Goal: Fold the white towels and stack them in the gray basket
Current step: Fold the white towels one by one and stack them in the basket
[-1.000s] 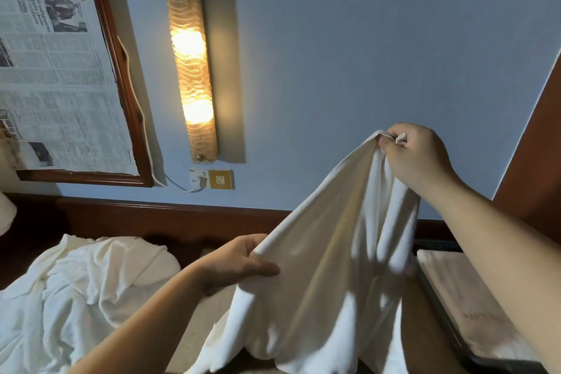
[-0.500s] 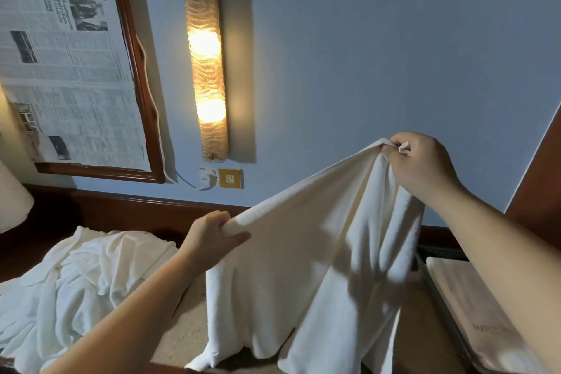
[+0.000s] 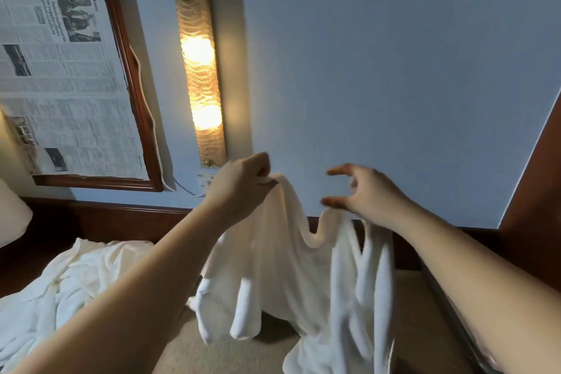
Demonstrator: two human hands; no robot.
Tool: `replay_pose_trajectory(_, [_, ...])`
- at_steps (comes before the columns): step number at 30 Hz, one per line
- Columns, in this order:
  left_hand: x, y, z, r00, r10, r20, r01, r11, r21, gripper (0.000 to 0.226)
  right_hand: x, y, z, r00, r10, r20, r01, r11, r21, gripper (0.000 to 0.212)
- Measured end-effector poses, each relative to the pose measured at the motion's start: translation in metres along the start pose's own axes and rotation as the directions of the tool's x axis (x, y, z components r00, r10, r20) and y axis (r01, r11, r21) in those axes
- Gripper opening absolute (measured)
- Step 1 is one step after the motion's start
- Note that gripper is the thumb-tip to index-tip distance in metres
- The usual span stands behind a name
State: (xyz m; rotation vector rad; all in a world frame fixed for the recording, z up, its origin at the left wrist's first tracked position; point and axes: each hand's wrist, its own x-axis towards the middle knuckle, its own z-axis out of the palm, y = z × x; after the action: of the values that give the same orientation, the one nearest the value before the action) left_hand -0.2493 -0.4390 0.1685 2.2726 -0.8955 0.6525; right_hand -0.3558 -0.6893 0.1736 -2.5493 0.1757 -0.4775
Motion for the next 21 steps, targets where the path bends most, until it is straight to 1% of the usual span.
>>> replay_pose_trajectory(1, [0.01,0.017,-0.005,0.999,0.032,0.003,-0.032,0.999,0.011,0.037,-0.003,-0.011,0.004,0.997,-0.057,0.049,0.056,0.998,0.022,0.064])
replay_pose_trajectory(2, [0.019,0.031,-0.009,0.998,0.059,0.011,-0.059,0.998,0.022,0.037,-0.004,-0.02,0.009,0.994,-0.085,0.073,0.083,0.996,0.039,0.065])
replay_pose_trajectory(4, [0.032,0.049,-0.014,0.995,0.096,0.037,-0.097,0.994,0.041,0.038,-0.005,-0.031,0.015,0.994,-0.103,0.03,0.101,0.993,0.064,0.052])
replay_pose_trajectory(6, [0.039,0.053,-0.016,0.995,0.084,0.044,-0.086,0.995,0.049,0.043,-0.002,-0.035,0.016,0.993,-0.099,-0.061,0.103,0.992,0.068,0.034])
replay_pose_trajectory(7, [0.04,0.053,-0.017,0.996,0.079,0.038,-0.081,0.995,0.05,0.047,-0.001,-0.035,0.014,0.992,-0.089,-0.084,0.095,0.993,0.069,0.028])
replay_pose_trajectory(9, [0.04,0.048,-0.016,0.997,0.065,0.04,-0.066,0.997,0.045,0.05,0.001,-0.034,0.008,0.993,-0.069,-0.095,0.074,0.996,0.049,0.025])
replay_pose_trajectory(11, [0.036,0.039,-0.012,0.996,0.04,0.084,-0.043,0.998,0.037,0.043,0.0,-0.034,0.003,0.99,-0.066,-0.128,0.064,0.998,-0.022,0.025])
replay_pose_trajectory(13, [0.03,0.026,-0.005,0.99,0.016,0.138,-0.019,1.0,0.018,0.033,-0.001,-0.035,-0.001,0.977,-0.099,-0.19,0.079,0.991,-0.112,0.025])
replay_pose_trajectory(15, [0.021,0.01,0.002,0.984,-0.021,0.178,0.024,1.0,-0.017,0.027,-0.003,-0.038,-0.006,0.962,-0.132,-0.238,0.094,0.982,-0.162,0.023])
replay_pose_trajectory(18, [0.003,-0.019,0.009,0.977,-0.076,0.198,0.095,0.991,-0.091,0.015,0.0,-0.035,-0.018,0.944,-0.103,-0.313,0.049,0.983,-0.176,0.021])
replay_pose_trajectory(21, [-0.016,-0.044,0.011,0.969,-0.134,0.207,0.168,0.973,-0.158,0.01,0.005,-0.026,-0.027,0.93,-0.04,-0.365,-0.017,0.988,-0.153,0.022])
